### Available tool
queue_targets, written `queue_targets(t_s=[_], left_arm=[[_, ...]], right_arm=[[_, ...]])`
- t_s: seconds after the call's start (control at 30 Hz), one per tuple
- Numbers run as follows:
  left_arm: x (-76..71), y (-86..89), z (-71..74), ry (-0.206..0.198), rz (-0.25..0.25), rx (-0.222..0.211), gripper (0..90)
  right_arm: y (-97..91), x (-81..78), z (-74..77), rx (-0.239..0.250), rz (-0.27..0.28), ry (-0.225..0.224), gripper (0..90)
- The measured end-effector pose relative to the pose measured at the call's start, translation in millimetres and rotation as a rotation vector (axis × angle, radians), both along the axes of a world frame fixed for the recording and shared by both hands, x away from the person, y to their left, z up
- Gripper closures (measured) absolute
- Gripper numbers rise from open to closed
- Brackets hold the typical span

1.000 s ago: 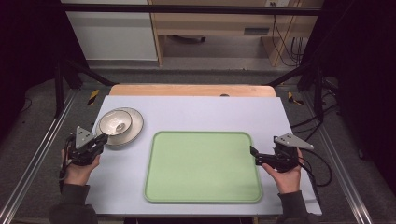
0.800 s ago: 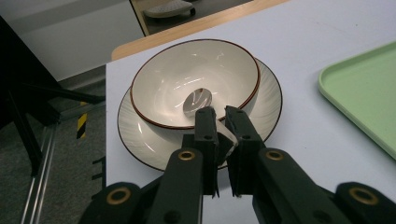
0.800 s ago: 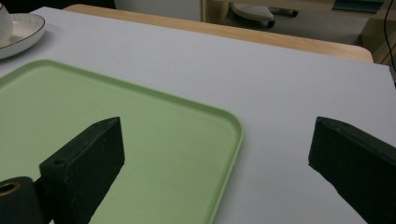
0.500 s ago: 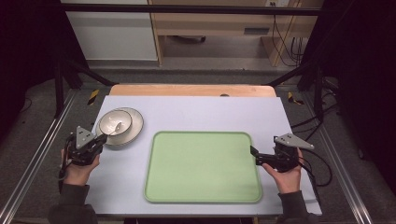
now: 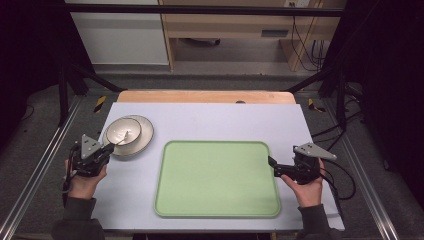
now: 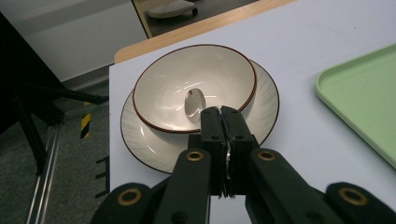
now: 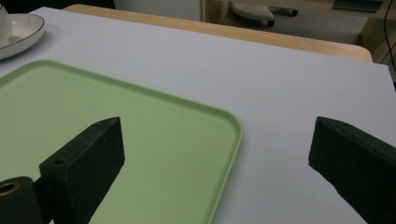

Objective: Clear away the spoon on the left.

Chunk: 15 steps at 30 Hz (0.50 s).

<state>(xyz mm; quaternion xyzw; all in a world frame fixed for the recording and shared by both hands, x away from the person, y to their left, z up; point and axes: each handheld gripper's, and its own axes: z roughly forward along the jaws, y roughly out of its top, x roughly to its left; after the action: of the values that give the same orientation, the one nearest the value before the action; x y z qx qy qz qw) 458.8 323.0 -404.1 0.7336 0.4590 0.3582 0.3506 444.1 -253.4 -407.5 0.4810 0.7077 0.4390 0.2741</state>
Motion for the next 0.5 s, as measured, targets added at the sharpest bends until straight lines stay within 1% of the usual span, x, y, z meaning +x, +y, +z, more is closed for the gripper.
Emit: queue_targets(t_s=[0.27, 0.37, 0.5], left_arm=[[-2.1, -1.0, 3.3, -0.015, 0.006, -0.005, 88.8], [-3.0, -2.0, 4.4, -0.022, 0.007, 0.003, 88.8], [-4.2, -2.2, 5.8, -0.032, 0.007, 0.002, 88.9]], right_arm=[[-0.2, 0.1, 0.0, 0.000, -0.001, 0.002, 3.9], [0.0, 0.4, -0.1, -0.001, -0.002, 0.002, 3.9], [-0.2, 0.2, 0.1, 0.000, -0.001, 0.002, 3.9]])
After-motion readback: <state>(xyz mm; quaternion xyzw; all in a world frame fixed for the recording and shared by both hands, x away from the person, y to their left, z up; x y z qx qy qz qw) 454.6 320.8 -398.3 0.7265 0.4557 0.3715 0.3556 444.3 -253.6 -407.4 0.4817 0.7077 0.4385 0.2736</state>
